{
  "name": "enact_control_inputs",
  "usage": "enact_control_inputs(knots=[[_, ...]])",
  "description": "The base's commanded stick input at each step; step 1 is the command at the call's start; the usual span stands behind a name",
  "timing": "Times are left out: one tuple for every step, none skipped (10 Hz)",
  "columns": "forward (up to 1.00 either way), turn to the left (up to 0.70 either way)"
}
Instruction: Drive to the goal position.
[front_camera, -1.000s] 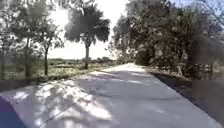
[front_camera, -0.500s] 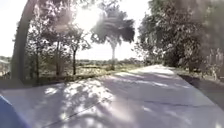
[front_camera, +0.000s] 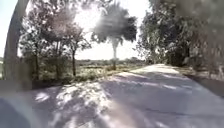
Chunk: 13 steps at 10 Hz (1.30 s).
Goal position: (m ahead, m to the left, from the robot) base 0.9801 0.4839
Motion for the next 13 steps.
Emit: enact_control_inputs(knots=[[1.0, -0.27], [1.0, -0.27], [1.0, -0.27], [1.0, -0.27], [1.0, -0.27], [1.0, -0.27], [1.0, -0.27], [1.0, -0.27], [1.0, -0.27], [1.0, -0.27], [1.0, -0.27], [1.0, -0.27], [1.0, -0.27]])
